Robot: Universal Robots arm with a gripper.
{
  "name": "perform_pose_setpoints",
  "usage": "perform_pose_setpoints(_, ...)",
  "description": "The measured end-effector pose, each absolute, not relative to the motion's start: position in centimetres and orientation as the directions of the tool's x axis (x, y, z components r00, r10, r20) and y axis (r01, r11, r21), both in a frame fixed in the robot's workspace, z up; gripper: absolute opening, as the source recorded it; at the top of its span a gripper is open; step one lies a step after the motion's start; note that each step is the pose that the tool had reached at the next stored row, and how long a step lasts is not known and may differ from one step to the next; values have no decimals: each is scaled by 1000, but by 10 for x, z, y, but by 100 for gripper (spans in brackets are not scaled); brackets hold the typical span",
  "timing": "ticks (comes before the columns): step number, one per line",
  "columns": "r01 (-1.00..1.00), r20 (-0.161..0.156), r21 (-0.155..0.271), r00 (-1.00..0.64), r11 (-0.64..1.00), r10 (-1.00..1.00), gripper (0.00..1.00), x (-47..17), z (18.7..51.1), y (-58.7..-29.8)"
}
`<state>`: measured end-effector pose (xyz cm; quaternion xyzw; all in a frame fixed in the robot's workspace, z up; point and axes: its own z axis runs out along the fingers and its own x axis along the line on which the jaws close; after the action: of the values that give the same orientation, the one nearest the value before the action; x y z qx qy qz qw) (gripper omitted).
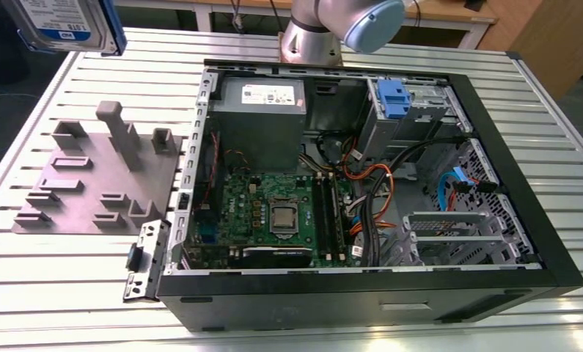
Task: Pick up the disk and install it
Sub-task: 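Pick up the disk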
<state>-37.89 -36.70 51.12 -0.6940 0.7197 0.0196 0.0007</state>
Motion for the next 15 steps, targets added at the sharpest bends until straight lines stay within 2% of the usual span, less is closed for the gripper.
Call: perform_pose_setpoints(15, -999, -28, 27, -37, 36, -999, 36, -376, 511, -370)
